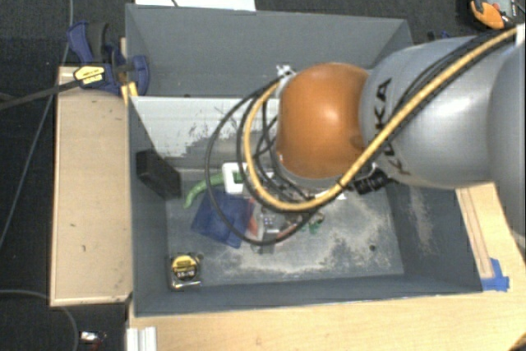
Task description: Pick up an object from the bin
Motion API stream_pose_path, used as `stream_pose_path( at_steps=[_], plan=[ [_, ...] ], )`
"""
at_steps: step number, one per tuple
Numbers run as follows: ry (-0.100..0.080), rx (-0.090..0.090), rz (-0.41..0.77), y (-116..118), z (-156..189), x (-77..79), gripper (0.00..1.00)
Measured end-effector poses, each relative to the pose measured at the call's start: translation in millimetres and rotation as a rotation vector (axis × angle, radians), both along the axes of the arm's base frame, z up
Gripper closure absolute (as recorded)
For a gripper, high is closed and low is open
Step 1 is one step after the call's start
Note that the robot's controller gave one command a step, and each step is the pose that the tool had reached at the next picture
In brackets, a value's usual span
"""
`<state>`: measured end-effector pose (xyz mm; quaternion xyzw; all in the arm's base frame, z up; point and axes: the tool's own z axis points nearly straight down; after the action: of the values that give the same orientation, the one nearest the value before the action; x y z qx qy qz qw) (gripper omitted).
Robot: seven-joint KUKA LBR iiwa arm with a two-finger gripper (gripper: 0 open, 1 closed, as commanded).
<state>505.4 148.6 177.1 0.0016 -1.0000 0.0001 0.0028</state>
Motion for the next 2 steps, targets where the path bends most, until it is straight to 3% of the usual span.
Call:
stream_pose_path(
  at_steps=[1,2],
  plan=[
    [-0.008,0.001,-0.006,-1,4,1.9,0.00],
    [-0.010,0.003,-0.142,12,-97,-0.7,0.00]
  ],
)
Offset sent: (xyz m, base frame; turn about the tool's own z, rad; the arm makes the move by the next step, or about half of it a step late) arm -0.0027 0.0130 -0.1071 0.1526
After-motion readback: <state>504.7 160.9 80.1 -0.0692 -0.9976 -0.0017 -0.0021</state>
